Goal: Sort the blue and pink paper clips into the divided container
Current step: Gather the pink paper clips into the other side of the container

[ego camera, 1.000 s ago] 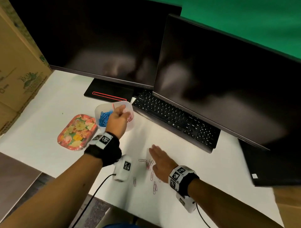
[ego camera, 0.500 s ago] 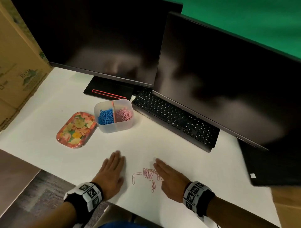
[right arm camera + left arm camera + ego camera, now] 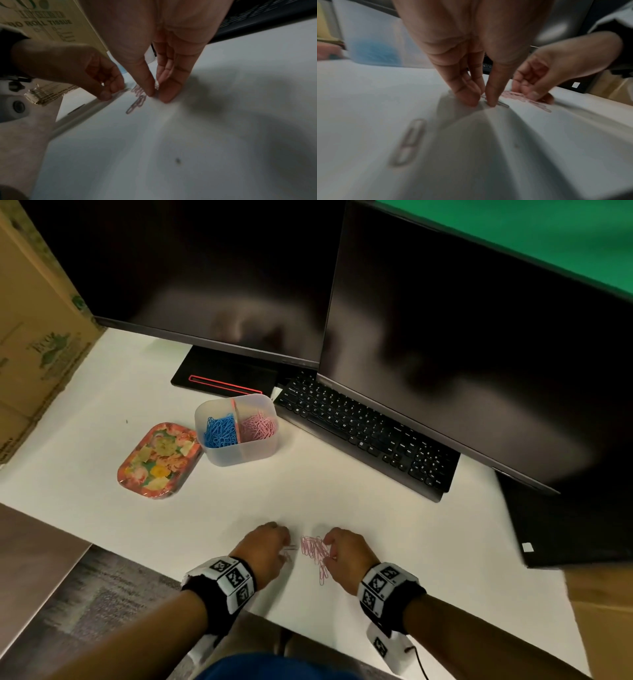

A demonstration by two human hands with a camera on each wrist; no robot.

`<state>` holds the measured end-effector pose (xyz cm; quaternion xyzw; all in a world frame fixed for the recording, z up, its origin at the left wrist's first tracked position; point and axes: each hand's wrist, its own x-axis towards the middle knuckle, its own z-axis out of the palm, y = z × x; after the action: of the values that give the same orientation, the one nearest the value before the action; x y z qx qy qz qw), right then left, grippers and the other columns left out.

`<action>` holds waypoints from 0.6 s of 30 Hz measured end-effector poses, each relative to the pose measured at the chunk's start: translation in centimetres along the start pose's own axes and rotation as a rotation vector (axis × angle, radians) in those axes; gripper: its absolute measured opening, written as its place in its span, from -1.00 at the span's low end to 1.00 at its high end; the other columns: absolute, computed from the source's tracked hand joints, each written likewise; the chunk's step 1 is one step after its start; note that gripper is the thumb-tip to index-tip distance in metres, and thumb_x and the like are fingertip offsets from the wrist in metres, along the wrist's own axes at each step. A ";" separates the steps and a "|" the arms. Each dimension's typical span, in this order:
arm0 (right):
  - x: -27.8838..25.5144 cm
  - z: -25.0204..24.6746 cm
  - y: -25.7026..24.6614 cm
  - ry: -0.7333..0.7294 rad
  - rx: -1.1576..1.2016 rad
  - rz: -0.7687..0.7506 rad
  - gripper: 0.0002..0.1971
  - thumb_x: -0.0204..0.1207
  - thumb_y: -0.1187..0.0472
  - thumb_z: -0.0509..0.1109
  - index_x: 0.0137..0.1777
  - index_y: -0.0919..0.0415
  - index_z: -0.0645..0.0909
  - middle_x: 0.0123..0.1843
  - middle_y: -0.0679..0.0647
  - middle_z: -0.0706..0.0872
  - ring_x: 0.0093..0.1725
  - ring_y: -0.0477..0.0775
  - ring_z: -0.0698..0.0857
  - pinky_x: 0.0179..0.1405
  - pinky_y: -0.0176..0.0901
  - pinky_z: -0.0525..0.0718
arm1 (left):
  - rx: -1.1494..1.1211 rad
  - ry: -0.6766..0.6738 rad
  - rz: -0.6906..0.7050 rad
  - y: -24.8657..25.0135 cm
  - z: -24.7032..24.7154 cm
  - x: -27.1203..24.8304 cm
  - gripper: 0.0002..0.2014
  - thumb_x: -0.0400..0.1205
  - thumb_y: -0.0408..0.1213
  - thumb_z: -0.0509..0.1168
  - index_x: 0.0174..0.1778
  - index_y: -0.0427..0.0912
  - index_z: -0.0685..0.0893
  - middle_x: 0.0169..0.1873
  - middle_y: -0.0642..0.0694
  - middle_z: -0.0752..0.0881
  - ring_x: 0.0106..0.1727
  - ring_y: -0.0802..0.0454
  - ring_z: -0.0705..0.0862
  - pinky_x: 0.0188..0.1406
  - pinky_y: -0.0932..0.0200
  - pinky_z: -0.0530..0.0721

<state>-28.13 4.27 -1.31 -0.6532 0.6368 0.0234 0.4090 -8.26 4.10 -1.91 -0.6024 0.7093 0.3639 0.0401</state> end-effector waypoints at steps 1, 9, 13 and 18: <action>0.2 0.2 -0.7 -0.008 0.002 -0.008 -0.66 0.54 0.26 0.37 0.31 0.18 0.55 0.21 0.13 0.66 0.14 0.09 0.66 0.13 -0.26 0.60 | -0.009 0.005 0.028 0.7 0.2 0.2 -0.76 0.56 -0.29 0.29 0.13 -0.05 0.65 0.09 -0.03 0.63 0.11 -0.05 0.64 0.04 0.20 0.54; 0.2 0.4 -1.9 -0.046 -0.133 -0.024 -0.22 0.40 0.00 0.54 0.54 0.13 0.26 0.43 0.07 0.39 0.37 0.13 0.53 0.35 -0.03 0.56 | -0.120 0.039 -0.046 0.1 -0.2 1.0 -0.64 0.51 -0.31 0.36 0.24 -0.07 0.61 0.02 -0.03 0.68 0.00 0.00 0.66 0.01 0.23 0.58; 1.1 1.8 -3.3 0.025 -0.233 -0.062 -0.44 0.46 0.02 0.49 0.38 0.20 0.41 0.31 0.13 0.49 0.23 0.21 0.60 0.19 0.00 0.63 | -0.118 0.051 -0.018 0.9 0.0 0.9 -0.80 0.48 -0.35 0.31 0.01 -0.11 0.67 -0.17 0.01 0.67 -0.13 0.01 0.63 -0.17 0.24 0.52; 1.7 1.8 -3.1 0.087 -0.159 -0.074 -0.76 0.61 0.13 0.28 0.21 0.18 0.59 0.18 0.13 0.62 0.11 0.19 0.67 0.10 -0.06 0.66 | -0.201 0.129 -0.019 1.9 0.5 1.4 -0.87 0.57 -0.24 0.30 -0.08 -0.05 0.77 -0.16 -0.01 0.79 -0.11 0.02 0.69 -0.16 0.28 0.50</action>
<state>-24.30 3.47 -1.86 -0.7070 0.6255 0.0307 0.3285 -10.50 3.30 -2.11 -0.6324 0.6645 0.3931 -0.0628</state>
